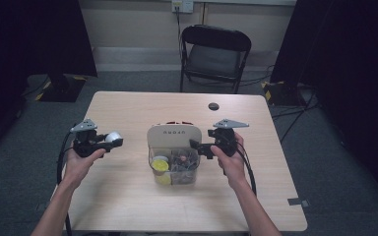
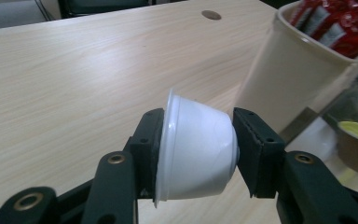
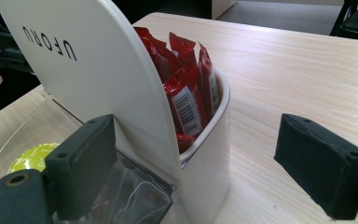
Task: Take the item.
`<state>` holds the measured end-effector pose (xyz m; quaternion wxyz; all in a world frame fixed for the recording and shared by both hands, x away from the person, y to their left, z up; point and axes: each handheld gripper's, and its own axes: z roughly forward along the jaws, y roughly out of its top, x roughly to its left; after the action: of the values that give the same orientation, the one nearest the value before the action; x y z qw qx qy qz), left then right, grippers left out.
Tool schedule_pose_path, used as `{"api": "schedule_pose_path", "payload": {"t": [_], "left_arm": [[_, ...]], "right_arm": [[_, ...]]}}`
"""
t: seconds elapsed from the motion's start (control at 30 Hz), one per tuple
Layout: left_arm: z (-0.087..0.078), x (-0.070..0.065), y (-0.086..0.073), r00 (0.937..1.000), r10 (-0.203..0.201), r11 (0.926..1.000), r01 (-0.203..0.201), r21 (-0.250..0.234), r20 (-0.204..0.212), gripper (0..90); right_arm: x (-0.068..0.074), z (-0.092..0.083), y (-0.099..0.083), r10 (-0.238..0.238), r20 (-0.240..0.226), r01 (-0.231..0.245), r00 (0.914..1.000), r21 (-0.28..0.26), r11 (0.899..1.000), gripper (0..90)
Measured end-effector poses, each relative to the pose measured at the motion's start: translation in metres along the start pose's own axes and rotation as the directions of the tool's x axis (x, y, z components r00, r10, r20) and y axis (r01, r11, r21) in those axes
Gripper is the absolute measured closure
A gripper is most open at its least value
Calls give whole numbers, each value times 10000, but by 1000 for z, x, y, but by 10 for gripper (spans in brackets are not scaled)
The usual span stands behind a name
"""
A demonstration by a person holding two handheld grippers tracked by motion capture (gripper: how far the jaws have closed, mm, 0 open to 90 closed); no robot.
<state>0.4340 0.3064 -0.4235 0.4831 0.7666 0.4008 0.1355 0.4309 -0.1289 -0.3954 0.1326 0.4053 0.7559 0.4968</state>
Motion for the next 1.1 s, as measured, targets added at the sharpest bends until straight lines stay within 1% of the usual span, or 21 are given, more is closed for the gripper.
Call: {"api": "schedule_pose_path", "payload": {"t": [0.07,0.13,0.17,0.23,0.33,0.4,0.5,0.53,0.57,0.6,0.67,0.73,0.77,0.83,0.87,1.1], "left_arm": [[4,4,-3,9999,-85,9999,87,139,-146,551],[8,7,-6,9999,-154,9997,156,206,-75,551],[9,8,-7,9999,-106,9995,109,288,-99,551],[13,12,-11,9997,-240,9991,240,337,-4,551],[17,17,-18,9990,-423,9980,429,466,-132,551],[19,20,-22,9988,-478,9974,483,532,-101,551],[22,20,-26,9991,-374,9961,388,795,-186,550],[23,21,-27,9990,-408,9958,422,817,-191,550],[24,21,-28,9988,-389,9953,414,870,-297,550],[25,21,-29,9985,-438,9955,463,830,-319,550],[28,22,-31,9985,-458,9949,482,887,-293,550],[30,21,-32,9987,-317,9937,357,1059,-398,549],[32,21,-33,9988,-366,9933,398,1089,-318,549],[34,21,-34,9983,-391,9922,438,1167,-422,548],[34,22,-35,9986,-371,9917,414,1214,-371,548],[38,22,-38,9981,-530,9911,565,1204,-328,544]], "right_arm": [[0,0,0,-6,-6,6,10000,1,10000,120],[0,0,0,22,-20,-22,10000,9,10000,119],[0,0,0,26,-28,-26,10000,16,10000,119],[0,1,0,1,-33,-1,10000,15,10000,119],[0,1,-1,12,-26,-12,10000,33,10000,119],[0,1,-1,-2,-14,2,10000,38,10000,119],[0,1,-1,-17,-12,17,10000,65,10000,119],[0,1,-1,-9,-14,9,10000,67,10000,119],[0,1,-1,-1,-26,1,10000,67,10000,118],[0,1,-1,-1,-26,1,10000,60,10000,117],[0,1,-1,-2,-32,2,10000,76,10000,118],[0,1,-1,-15,-11,15,10000,68,10000,118],[0,1,-1,-4,-16,4,10000,69,10000,117],[0,1,-1,5,-29,-5,10000,78,10000,118],[0,1,-1,-8,-8,8,10000,66,10000,119],[0,1,-1,-13,-7,13,10000,69,10000,119]]}}
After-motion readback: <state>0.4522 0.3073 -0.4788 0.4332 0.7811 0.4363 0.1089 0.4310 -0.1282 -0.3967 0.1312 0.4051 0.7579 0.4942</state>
